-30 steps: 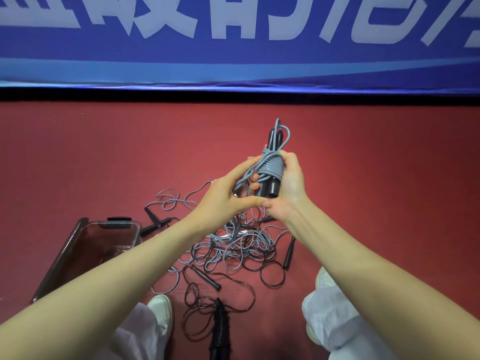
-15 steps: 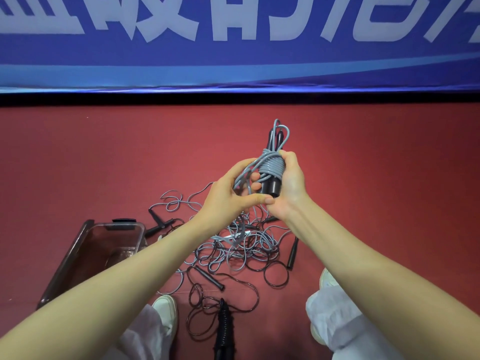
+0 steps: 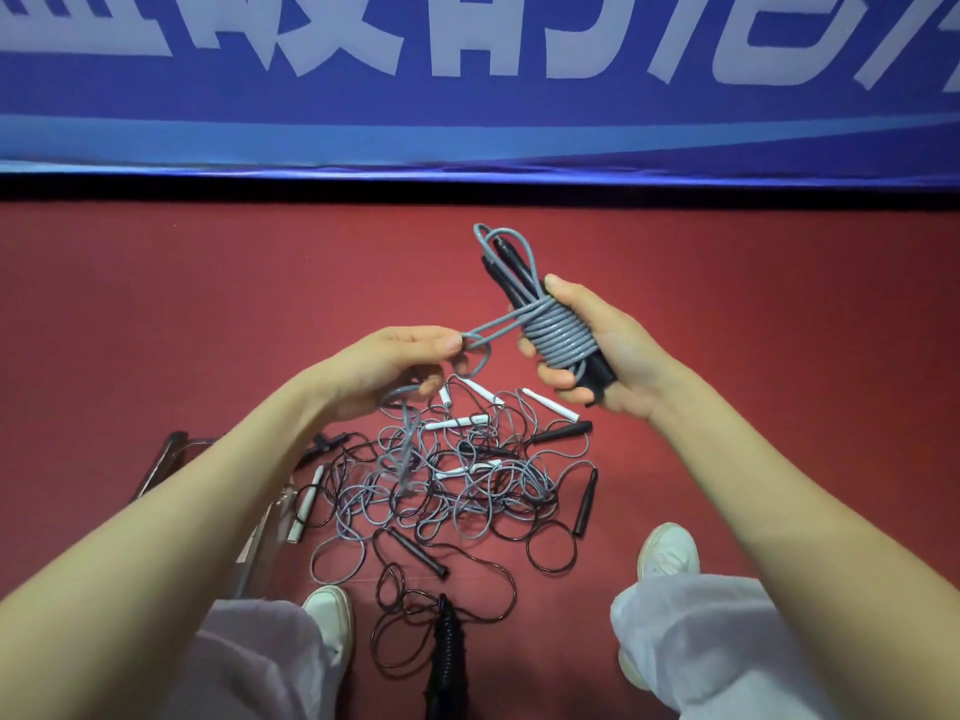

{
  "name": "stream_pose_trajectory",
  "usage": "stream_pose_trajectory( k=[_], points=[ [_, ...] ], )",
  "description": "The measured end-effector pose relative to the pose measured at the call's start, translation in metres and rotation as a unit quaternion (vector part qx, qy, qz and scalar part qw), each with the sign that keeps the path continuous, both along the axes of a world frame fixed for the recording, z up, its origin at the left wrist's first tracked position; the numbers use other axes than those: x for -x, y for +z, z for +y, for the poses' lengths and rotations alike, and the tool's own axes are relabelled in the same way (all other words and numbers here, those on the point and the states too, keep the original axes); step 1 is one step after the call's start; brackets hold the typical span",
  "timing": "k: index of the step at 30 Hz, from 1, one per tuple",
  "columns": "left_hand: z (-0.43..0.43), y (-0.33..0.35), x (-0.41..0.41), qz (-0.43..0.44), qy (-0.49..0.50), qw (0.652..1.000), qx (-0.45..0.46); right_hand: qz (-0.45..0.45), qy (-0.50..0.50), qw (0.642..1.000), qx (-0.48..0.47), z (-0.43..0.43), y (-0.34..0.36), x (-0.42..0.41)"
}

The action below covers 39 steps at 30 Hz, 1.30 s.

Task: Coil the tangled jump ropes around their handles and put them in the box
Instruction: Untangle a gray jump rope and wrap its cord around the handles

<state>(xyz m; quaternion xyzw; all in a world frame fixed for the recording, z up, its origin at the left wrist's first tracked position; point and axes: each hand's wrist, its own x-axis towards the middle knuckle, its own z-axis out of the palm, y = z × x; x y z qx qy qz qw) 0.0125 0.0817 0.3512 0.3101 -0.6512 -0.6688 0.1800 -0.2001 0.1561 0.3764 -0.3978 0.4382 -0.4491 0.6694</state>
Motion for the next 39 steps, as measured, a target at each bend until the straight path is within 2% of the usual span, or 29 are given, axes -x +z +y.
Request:
stream_pose_trajectory(
  k=[4, 8, 10, 12, 15, 17, 19, 21, 24, 29, 30, 32, 34, 35, 37, 39],
  points=[
    [0.004, -0.008, 0.004, -0.023, 0.02, 0.999, 0.016, 0.003, 0.115, 0.993, -0.002, 0.005, -0.001, -0.004],
    [-0.005, -0.019, 0.003, 0.026, 0.049, 0.997, -0.061, -0.018, 0.241, 0.969, -0.052, 0.008, -0.011, -0.006],
    [-0.008, -0.022, 0.0, 0.025, 0.047, 0.996, -0.068, -0.028, 0.262, 0.963, -0.055, 0.009, -0.015, -0.007],
    [-0.011, -0.022, -0.002, 0.048, 0.056, 0.994, -0.077, -0.056, 0.2, 0.977, -0.053, 0.005, -0.014, -0.004],
    [-0.015, -0.019, -0.005, 0.076, 0.114, 0.986, -0.095, -0.061, 0.003, 0.997, -0.043, -0.005, -0.013, 0.008],
    [-0.014, -0.024, -0.002, 0.049, 0.136, 0.986, -0.086, -0.052, -0.119, 0.99, -0.052, -0.012, -0.018, 0.014],
    [-0.009, -0.029, 0.004, 0.031, 0.155, 0.986, -0.055, -0.022, -0.193, 0.979, -0.063, -0.017, -0.025, 0.018],
    [-0.006, -0.031, 0.014, 0.056, 0.204, 0.977, -0.024, 0.013, -0.229, 0.971, -0.072, -0.02, -0.03, 0.021],
    [-0.009, -0.03, 0.023, 0.103, 0.318, 0.942, -0.012, 0.048, -0.249, 0.962, -0.098, -0.022, -0.037, 0.023],
    [-0.029, -0.038, 0.005, 0.161, 0.457, 0.86, -0.159, 0.152, -0.258, 0.949, -0.099, -0.022, -0.046, 0.031],
    [-0.032, -0.04, 0.001, 0.141, 0.465, 0.863, -0.14, 0.174, -0.26, 0.945, -0.093, -0.022, -0.047, 0.032],
    [-0.035, -0.048, -0.002, 0.012, 0.446, 0.895, -0.012, 0.178, -0.269, 0.943, -0.081, -0.021, -0.047, 0.034],
    [-0.03, -0.058, -0.004, -0.141, 0.362, 0.916, 0.103, 0.171, -0.26, 0.949, -0.05, -0.021, -0.044, 0.034],
    [-0.026, -0.061, -0.004, -0.206, 0.302, 0.923, 0.117, 0.177, -0.238, 0.955, -0.03, -0.02, -0.041, 0.032],
    [-0.018, -0.068, -0.002, -0.314, 0.185, 0.92, 0.146, 0.216, -0.156, 0.964, 0.003, -0.017, -0.036, 0.024],
    [-0.015, -0.062, 0.004, -0.319, 0.198, 0.898, 0.231, 0.258, -0.069, 0.964, 0.021, -0.015, -0.035, 0.013]
  ],
)
